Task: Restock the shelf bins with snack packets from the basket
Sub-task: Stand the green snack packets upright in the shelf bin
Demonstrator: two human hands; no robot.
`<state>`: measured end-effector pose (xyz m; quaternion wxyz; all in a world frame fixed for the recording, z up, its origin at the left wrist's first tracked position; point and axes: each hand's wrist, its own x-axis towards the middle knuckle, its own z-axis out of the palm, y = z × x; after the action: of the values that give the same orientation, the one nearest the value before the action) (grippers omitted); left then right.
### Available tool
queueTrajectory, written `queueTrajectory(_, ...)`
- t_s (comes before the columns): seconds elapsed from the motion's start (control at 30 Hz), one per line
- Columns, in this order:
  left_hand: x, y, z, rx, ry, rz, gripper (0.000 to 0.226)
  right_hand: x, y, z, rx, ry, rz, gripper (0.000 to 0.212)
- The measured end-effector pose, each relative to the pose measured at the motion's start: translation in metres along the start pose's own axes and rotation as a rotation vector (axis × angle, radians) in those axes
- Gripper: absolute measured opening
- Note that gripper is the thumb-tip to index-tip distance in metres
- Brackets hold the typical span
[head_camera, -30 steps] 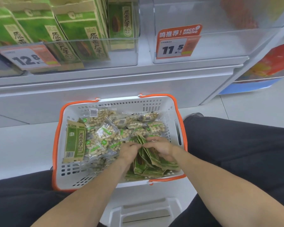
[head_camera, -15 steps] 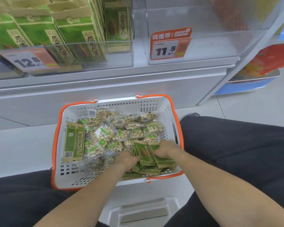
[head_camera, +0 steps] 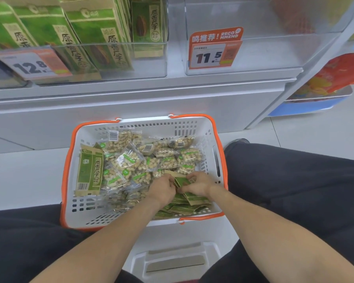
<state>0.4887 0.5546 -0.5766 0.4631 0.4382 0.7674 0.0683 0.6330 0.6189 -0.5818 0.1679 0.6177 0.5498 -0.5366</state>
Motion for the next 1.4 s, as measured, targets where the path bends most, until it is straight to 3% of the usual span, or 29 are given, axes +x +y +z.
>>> queueTrajectory(0.3, 0.019, -0.008, -0.015, -0.05, 0.046, -0.103, 0.027, 0.002, 0.01, 0.003, 0.334, 0.13, 0.043, 0.07)
queueTrajectory(0.37, 0.019, -0.009, -0.015, 0.084, 0.045, -0.045, 0.027, 0.002, 0.009, 0.004, 0.364, 0.169, 0.053, 0.069)
queueTrajectory(0.47, 0.014, -0.008, -0.011, 0.515, 0.066, 0.106, 0.025, 0.001, 0.003, 0.005, 0.381, 0.211, 0.052, 0.066)
queueTrajectory(0.57, 0.01, -0.001, -0.009, 0.604, -0.061, 0.117, 0.028, -0.001, -0.002, 0.008, 0.384, 0.226, 0.053, 0.066)
queueTrajectory(0.7, 0.012, 0.005, -0.006, 0.263, -0.26, -0.008, 0.032, -0.001, -0.005, 0.014, 0.29, 0.227, 0.112, 0.044)
queueTrajectory(0.9, 0.01, 0.013, -0.009, -0.135, -0.359, -0.22, 0.03, -0.01, -0.008, 0.005, 0.24, 0.151, 0.126, 0.044)
queueTrajectory(1.1, 0.006, 0.019, -0.015, -0.636, -0.211, -0.356, 0.033, -0.021, -0.02, -0.008, 0.305, 0.06, 0.126, 0.047)
queueTrajectory(1.23, -0.007, 0.03, -0.034, -0.79, -0.125, -0.383, 0.023, -0.029, -0.034, -0.022, 0.429, 0.041, 0.075, 0.057)
queueTrajectory(1.4, -0.024, 0.052, -0.08, -0.885, -0.127, -0.312, 0.039, -0.061, -0.066, -0.055, 0.551, 0.004, -0.039, 0.039)
